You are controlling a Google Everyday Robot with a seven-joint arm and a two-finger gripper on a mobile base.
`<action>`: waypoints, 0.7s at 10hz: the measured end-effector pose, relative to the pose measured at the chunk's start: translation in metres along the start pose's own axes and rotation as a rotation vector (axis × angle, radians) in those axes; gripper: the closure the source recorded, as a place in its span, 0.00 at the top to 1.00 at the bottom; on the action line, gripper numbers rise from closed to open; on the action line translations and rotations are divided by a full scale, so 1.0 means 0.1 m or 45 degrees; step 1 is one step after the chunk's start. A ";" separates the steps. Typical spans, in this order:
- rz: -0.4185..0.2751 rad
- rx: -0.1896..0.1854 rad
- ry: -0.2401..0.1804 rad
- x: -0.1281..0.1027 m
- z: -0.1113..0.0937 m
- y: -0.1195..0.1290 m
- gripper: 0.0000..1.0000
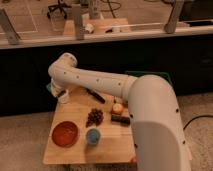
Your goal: Place sponge in paper cup
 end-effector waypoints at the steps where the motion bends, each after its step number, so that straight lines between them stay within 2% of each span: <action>1: 0.008 0.008 -0.002 -0.01 0.02 0.01 0.00; 7: 0.055 0.056 -0.009 -0.01 0.08 0.09 0.00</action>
